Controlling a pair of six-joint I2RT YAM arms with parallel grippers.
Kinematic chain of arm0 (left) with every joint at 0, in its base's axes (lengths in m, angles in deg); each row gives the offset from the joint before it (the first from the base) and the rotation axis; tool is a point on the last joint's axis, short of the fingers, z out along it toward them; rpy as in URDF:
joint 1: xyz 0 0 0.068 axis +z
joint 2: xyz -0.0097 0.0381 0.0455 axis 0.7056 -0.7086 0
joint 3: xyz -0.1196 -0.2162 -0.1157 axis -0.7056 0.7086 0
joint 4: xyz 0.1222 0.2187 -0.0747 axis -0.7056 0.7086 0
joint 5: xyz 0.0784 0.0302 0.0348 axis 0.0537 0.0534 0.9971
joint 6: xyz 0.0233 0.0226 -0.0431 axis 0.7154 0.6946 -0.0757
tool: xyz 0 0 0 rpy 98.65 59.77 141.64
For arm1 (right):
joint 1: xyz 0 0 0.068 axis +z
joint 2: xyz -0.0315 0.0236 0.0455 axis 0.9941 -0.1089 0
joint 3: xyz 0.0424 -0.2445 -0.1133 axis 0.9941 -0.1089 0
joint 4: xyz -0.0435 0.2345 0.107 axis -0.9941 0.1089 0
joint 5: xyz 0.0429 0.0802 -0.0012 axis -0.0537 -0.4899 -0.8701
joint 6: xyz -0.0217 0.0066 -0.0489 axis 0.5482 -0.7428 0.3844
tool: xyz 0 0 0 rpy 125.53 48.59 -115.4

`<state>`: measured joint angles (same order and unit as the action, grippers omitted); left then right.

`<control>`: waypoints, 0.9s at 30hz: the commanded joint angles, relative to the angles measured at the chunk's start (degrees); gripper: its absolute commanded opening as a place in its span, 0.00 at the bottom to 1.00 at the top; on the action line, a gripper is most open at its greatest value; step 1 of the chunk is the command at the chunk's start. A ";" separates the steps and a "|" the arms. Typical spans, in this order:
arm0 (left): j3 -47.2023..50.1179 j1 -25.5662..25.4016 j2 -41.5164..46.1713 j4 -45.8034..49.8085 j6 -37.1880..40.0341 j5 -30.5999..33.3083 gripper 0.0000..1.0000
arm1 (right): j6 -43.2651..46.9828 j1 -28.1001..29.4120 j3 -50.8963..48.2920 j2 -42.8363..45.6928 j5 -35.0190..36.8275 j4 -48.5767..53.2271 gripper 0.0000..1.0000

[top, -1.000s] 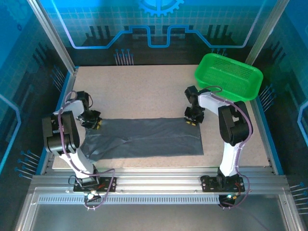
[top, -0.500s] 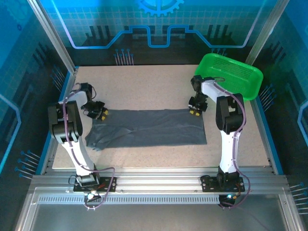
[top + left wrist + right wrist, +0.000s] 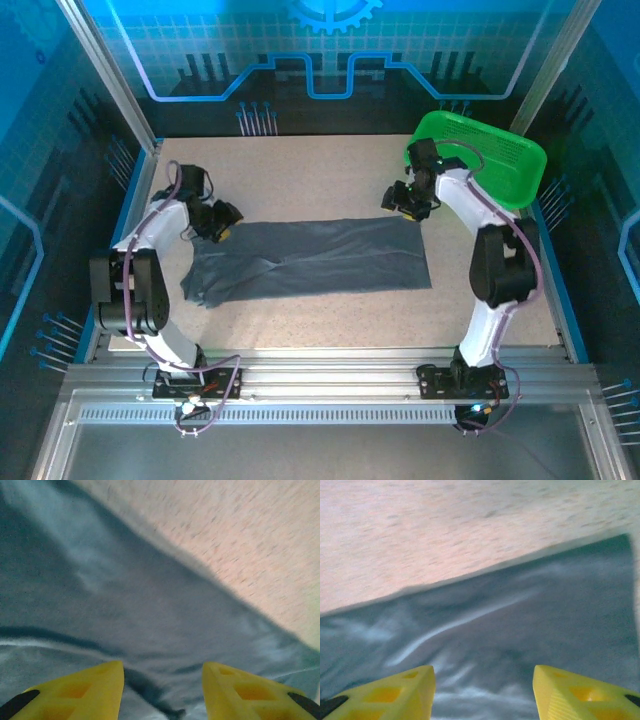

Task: Fold and stack the t-shirts

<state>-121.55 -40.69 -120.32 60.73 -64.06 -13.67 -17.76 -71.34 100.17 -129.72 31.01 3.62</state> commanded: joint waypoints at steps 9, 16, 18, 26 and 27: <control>9.26 -5.08 -2.73 -3.96 6.09 -2.50 0.48 | -0.93 7.54 -4.93 8.63 -8.69 -2.60 0.58; 14.40 -7.49 1.69 -5.91 2.04 -2.75 0.48 | -0.89 7.48 -4.13 8.95 -9.23 -1.85 0.58; 15.90 -8.32 3.26 -6.71 0.17 -3.84 0.48 | -0.80 7.52 -3.96 8.87 -9.26 -1.73 0.58; 24.17 -15.53 10.19 -10.40 -12.76 -7.16 0.47 | -0.95 7.54 -4.89 8.77 -9.58 -2.13 0.57; 25.32 -16.84 10.59 -10.74 -14.26 -7.55 0.46 | -0.98 7.43 -5.13 8.93 -9.57 -2.19 0.57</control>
<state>-99.19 -55.29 -111.10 50.90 -71.63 -18.17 -18.33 -63.89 95.76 -122.38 23.01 1.06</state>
